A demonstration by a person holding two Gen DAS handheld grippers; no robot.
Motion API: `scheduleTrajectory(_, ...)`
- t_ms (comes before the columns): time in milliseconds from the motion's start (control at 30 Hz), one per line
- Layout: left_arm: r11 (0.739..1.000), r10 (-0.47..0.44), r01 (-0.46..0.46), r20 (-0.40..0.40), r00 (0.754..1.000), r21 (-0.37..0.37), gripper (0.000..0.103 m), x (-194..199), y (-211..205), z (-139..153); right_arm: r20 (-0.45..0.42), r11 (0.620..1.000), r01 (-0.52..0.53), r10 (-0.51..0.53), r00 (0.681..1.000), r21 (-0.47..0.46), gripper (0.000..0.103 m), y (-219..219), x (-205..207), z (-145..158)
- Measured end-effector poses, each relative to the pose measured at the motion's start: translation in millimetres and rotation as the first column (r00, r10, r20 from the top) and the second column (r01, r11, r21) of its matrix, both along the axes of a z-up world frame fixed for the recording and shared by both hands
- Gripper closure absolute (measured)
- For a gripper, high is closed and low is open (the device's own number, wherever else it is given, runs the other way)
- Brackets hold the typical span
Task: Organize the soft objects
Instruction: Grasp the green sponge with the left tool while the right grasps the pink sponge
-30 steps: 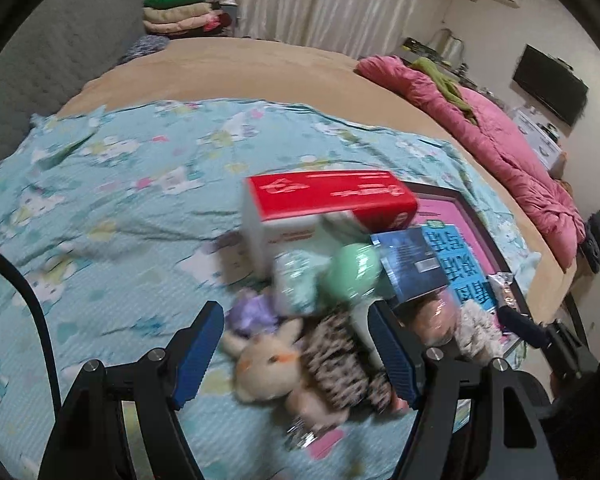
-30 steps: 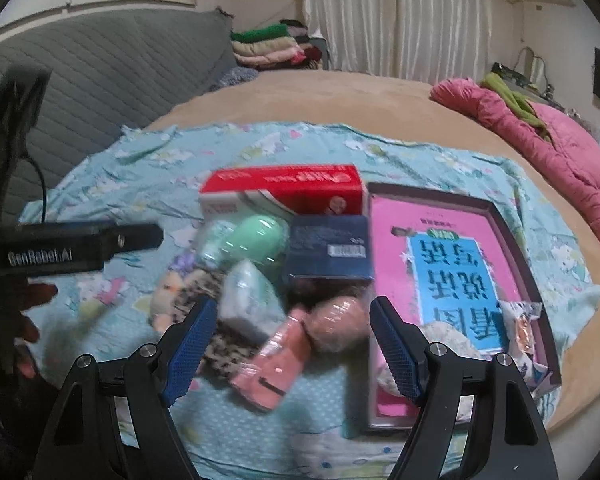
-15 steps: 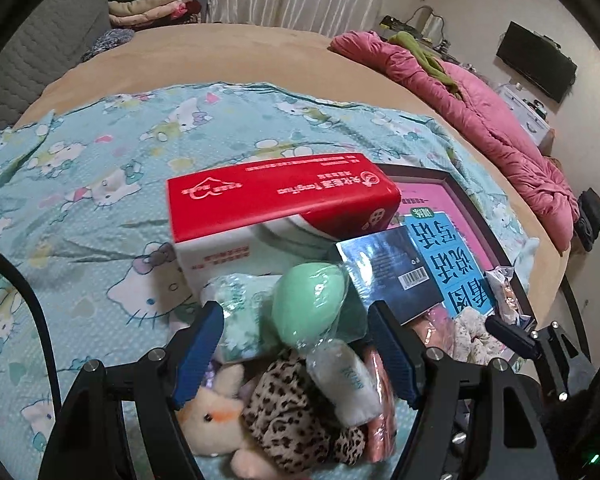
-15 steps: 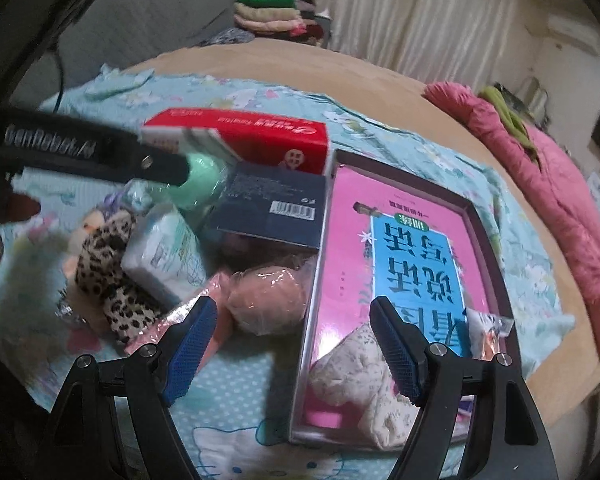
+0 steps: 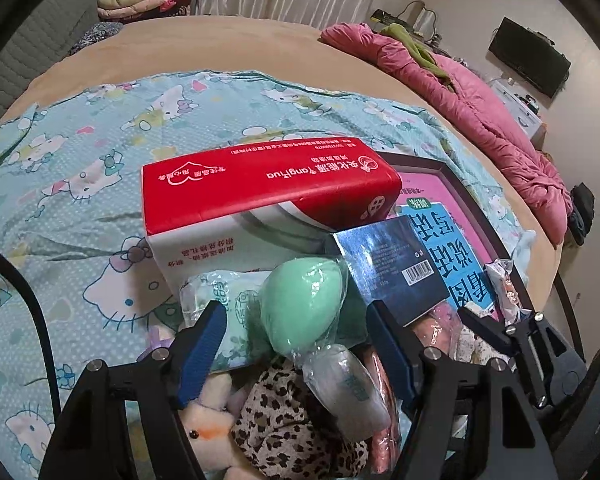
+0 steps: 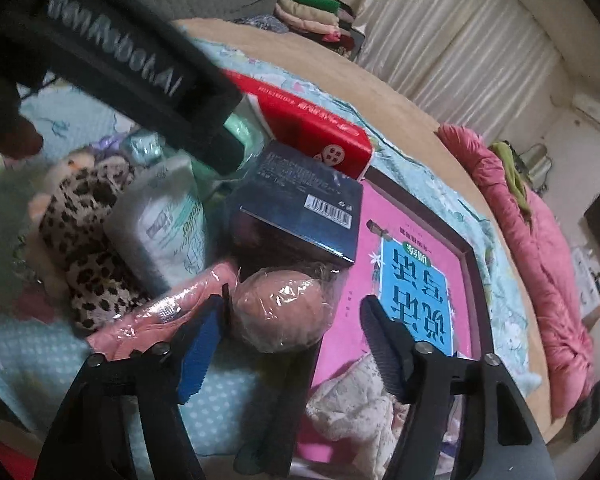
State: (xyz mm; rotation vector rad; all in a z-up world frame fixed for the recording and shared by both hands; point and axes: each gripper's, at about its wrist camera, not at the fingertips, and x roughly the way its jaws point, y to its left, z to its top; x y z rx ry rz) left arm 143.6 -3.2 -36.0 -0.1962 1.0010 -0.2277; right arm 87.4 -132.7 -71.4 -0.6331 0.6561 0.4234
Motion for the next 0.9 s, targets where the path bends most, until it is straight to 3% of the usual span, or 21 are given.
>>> scheduleTrajectory(233,1.000,-0.014,0.014,-0.021,1.000,-0.024,0.040,6,0,-6,-0.015,1.000,-0.014,0.015,1.000,0.019,0.049,-1,0,-5)
scheduleTrajectory(367,0.999,-0.031,0.029,-0.026,0.999,-0.039,0.061,8,-1,-9,-0.033,0.997,-0.007,0.010,0.999,0.073,0.050,-8,4,2)
scheduleTrajectory(600,0.998,-0.030,0.031,0.013,0.999,-0.057,0.064,4,1,-6,-0.091,0.968,0.032,-0.009,0.996,0.249,0.051,-29,11,24)
scheduleTrajectory(900,0.999,-0.022,0.025,0.071,0.997,-0.040,0.064,-17,3,18,-0.121,0.925,0.053,-0.008,0.993,0.377,0.051,-39,4,44)
